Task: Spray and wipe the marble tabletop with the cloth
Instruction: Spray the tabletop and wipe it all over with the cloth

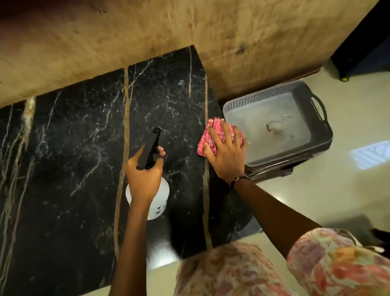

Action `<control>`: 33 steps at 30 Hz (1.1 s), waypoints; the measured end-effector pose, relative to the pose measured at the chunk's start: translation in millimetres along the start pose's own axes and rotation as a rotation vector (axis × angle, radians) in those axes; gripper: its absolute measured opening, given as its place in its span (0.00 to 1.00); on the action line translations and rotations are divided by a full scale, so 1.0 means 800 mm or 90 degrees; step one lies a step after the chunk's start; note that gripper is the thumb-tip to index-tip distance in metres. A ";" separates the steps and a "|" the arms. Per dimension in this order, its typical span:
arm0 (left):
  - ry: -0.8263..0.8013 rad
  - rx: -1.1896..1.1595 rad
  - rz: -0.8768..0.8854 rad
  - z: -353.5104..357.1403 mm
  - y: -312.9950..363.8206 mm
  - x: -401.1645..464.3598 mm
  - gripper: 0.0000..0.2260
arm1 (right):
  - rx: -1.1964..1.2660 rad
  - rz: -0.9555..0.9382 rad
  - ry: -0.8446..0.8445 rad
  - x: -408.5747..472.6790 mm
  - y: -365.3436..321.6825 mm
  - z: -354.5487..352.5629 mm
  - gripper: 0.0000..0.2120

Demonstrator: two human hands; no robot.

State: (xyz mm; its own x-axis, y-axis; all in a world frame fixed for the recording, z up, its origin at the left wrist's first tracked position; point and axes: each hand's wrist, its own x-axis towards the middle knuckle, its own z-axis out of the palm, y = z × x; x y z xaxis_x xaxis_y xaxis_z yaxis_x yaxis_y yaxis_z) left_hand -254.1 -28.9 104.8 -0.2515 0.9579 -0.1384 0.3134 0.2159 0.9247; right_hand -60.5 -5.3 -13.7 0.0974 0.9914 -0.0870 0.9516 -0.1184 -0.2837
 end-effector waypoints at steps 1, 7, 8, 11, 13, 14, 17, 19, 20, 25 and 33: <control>-0.001 0.004 0.002 0.004 0.000 -0.019 0.09 | 0.002 -0.011 -0.007 -0.018 0.009 0.000 0.29; -0.016 0.007 -0.028 0.027 -0.012 -0.119 0.09 | 0.025 -0.063 -0.042 -0.125 0.063 -0.004 0.29; -0.019 0.007 -0.038 0.029 -0.016 -0.134 0.09 | 0.027 -0.065 -0.045 -0.144 0.070 -0.004 0.29; -0.020 -0.005 -0.053 0.035 -0.023 -0.166 0.09 | 0.039 -0.066 -0.043 -0.192 0.084 -0.007 0.29; -0.017 -0.008 -0.051 0.037 -0.023 -0.183 0.10 | 0.039 -0.073 -0.041 -0.219 0.094 -0.010 0.29; -0.017 -0.007 -0.049 0.038 -0.023 -0.189 0.10 | 0.036 -0.077 -0.044 -0.231 0.100 -0.010 0.29; -0.018 -0.015 -0.053 0.037 -0.026 -0.211 0.10 | 0.049 -0.099 -0.047 -0.273 0.121 -0.007 0.28; -0.013 -0.017 -0.060 0.035 -0.028 -0.223 0.11 | 0.056 -0.141 -0.046 -0.295 0.140 -0.007 0.28; -0.010 -0.017 -0.063 0.034 -0.029 -0.227 0.11 | 0.058 -0.169 -0.049 -0.300 0.151 -0.007 0.28; 0.014 -0.009 -0.063 0.018 -0.032 -0.237 0.10 | 0.152 -0.161 -0.080 -0.279 0.158 -0.011 0.28; 0.038 0.013 -0.071 0.000 -0.038 -0.247 0.08 | 0.404 0.038 -0.093 -0.243 0.128 -0.016 0.27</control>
State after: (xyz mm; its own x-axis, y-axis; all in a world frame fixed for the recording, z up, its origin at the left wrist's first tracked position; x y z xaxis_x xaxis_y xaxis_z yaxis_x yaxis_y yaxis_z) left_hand -214.3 -224.8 104.0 -0.3402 0.9149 -0.2172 0.2991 0.3243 0.8974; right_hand 21.5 -209.8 -13.5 0.0620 0.9696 -0.2368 0.5840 -0.2276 -0.7792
